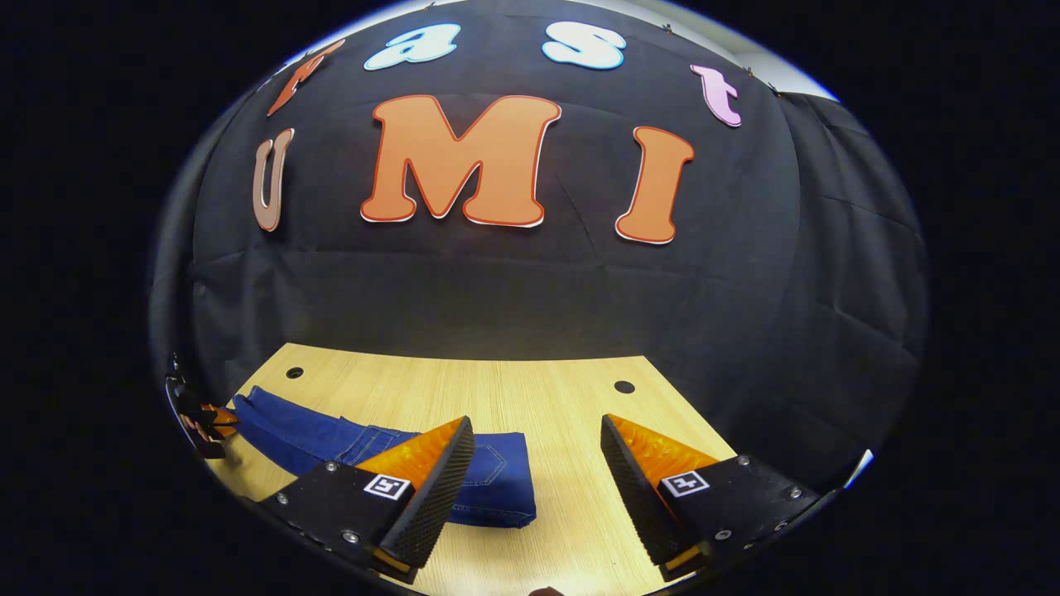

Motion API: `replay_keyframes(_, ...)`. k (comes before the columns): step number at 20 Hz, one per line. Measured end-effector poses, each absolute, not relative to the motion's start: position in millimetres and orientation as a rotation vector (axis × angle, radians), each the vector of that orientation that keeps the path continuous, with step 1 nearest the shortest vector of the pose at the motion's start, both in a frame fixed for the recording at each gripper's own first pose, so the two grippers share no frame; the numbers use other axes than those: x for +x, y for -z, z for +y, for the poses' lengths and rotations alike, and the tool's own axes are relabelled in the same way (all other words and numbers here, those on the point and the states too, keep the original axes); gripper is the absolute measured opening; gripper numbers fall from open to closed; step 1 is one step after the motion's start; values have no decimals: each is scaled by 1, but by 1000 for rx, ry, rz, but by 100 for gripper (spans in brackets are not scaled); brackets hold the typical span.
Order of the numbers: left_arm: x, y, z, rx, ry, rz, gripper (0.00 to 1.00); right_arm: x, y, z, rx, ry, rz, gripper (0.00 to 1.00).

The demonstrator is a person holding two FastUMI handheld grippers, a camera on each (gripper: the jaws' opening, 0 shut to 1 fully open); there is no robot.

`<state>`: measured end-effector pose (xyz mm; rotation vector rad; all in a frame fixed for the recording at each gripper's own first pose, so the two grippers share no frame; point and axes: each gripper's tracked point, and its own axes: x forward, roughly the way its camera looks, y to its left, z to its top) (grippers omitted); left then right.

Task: Grasp the waist and the cuffs of the jeans and fold them to make the two legs overlap; first hold the waist and fold one-third of the jeans toward the cuffs, then hold the cuffs and fold the remaining one-third in the same direction to finish folding.

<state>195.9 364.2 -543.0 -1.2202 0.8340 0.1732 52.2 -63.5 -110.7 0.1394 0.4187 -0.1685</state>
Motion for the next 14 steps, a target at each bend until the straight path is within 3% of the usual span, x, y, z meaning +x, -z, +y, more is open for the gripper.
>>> replay_keyframes(14, 213, 363, 295, -1008, 103, 640, 1, 77, 104, -66, 183, 84, 373, 95)
